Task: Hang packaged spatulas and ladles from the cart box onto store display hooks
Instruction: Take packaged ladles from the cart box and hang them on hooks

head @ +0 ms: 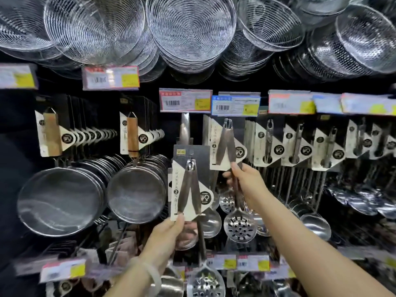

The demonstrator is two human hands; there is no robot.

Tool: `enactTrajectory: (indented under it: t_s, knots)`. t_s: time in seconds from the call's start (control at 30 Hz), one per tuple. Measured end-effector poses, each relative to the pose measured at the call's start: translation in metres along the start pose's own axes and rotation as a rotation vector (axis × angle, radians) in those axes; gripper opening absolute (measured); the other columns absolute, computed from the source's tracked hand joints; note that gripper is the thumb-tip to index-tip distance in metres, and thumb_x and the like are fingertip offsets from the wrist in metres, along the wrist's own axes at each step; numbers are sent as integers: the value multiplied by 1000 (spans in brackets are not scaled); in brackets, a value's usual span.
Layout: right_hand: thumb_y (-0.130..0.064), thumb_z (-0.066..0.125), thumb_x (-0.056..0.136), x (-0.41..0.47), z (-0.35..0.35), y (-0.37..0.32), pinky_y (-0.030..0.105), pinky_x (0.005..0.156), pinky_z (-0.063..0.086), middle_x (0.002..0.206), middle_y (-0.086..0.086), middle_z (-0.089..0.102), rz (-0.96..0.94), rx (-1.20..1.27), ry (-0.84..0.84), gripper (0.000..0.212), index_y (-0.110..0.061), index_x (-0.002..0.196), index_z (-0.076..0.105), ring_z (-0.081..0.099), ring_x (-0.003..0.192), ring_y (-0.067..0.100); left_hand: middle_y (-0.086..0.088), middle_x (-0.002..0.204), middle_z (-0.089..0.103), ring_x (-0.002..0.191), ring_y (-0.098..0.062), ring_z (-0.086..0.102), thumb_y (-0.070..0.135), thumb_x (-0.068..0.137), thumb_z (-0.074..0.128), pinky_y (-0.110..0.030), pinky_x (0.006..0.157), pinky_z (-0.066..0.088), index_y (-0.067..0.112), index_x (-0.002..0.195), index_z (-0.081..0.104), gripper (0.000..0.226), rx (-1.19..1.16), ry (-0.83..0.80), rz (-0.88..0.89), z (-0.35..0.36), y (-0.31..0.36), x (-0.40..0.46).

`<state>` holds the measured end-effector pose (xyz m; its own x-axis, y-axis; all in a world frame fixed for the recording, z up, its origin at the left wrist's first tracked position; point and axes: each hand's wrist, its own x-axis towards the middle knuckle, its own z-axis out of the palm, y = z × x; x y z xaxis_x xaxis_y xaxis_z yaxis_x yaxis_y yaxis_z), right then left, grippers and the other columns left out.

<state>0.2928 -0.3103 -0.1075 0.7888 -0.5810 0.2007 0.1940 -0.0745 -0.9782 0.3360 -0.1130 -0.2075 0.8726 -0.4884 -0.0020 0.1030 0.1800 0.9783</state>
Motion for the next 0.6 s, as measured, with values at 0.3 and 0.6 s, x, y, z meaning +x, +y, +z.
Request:
enactTrajectory:
  t_s: [0.3, 0.6]
  knots:
    - [-21, 41, 99, 54, 13, 4, 19, 54, 42, 73, 3, 60, 62, -74, 17, 27, -4, 116, 53, 54, 63, 11, -12, 73, 71, 58, -18, 61, 23, 94, 46, -28, 53, 49, -8, 95, 61, 34, -30, 23, 15, -1, 16, -9]
    - [-37, 56, 89, -1, 15, 31, 27, 82, 48, 113, 1, 56, -177, -214, 138, 41, -12, 121, 51, 58, 96, 14, -4, 80, 75, 58, -10, 62, 26, 95, 46, -24, 58, 47, 3, 93, 62, 28, 33, 76, 3, 15, 8, -2]
